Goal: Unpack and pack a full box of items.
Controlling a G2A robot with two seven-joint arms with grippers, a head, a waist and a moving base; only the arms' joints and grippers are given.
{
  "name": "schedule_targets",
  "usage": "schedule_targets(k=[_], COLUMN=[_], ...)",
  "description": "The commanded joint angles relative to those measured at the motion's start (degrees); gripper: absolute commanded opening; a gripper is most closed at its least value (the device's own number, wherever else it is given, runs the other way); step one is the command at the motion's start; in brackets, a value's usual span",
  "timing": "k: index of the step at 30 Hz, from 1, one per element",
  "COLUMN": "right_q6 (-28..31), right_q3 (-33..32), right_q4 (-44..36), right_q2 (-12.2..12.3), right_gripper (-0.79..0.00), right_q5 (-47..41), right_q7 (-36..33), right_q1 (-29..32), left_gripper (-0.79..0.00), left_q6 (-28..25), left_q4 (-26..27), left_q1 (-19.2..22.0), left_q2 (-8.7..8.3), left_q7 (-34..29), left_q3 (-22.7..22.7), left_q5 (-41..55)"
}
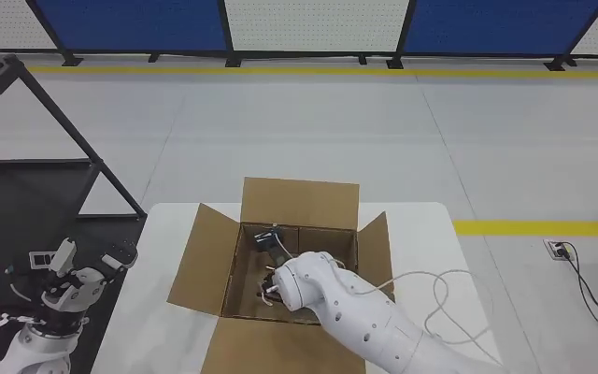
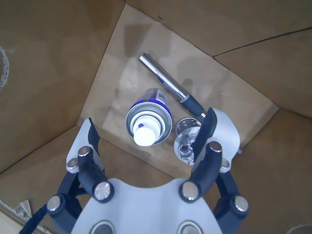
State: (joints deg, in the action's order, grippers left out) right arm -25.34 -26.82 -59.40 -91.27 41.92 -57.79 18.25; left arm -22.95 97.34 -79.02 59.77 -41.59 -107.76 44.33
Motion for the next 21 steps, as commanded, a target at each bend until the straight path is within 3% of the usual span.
schedule_targets(k=[1, 5, 21], right_q6=[0.30, 0.37, -2.14], right_q3=[-0.12, -0.35, -2.82], right_q4=[1.06, 2.83, 2.13], right_q2=[-0.56, -1.41, -2.66], right_gripper=[-0.600, -0.754, -0.785], right_q5=[-0.43, -0.04, 4.99], right_q7=[0.34, 0.94, 0.75], right_q1=[-0.09, -0.31, -0.11], left_gripper=[0.000, 0.000, 0.000], left_q6=[0.00, 0.00, 0.00], left_q4=[0.00, 0.00, 0.00], left_q1=[0.00, 0.00, 0.00], left_q2=[0.00, 0.00, 0.00], left_q7=[0.00, 0.00, 0.00], left_q3=[0.00, 0.00, 0.00], left_q5=[0.00, 0.00, 0.00])
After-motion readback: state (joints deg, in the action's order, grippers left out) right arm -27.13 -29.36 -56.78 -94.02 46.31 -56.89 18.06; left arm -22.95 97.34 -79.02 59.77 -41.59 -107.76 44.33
